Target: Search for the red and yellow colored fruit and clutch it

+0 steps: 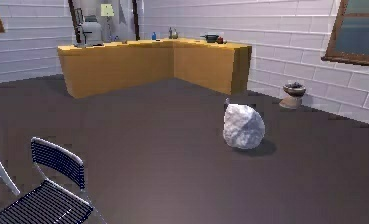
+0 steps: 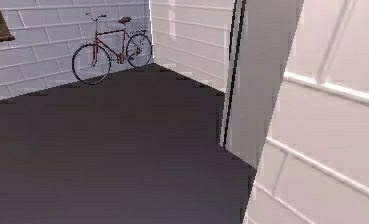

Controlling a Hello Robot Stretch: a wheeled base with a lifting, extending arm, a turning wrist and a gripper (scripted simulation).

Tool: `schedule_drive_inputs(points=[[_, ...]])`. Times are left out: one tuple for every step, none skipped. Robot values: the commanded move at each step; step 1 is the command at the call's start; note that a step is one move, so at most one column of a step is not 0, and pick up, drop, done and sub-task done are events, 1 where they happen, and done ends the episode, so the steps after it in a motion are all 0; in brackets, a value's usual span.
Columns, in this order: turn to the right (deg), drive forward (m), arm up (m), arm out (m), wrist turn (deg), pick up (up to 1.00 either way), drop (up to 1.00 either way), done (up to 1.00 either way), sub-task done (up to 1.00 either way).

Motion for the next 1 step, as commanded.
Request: schedule_drive_inputs(points=[[-3.0,0.0,0.0,0.0,0.0,0.0,0.0,0.0,0.0]])
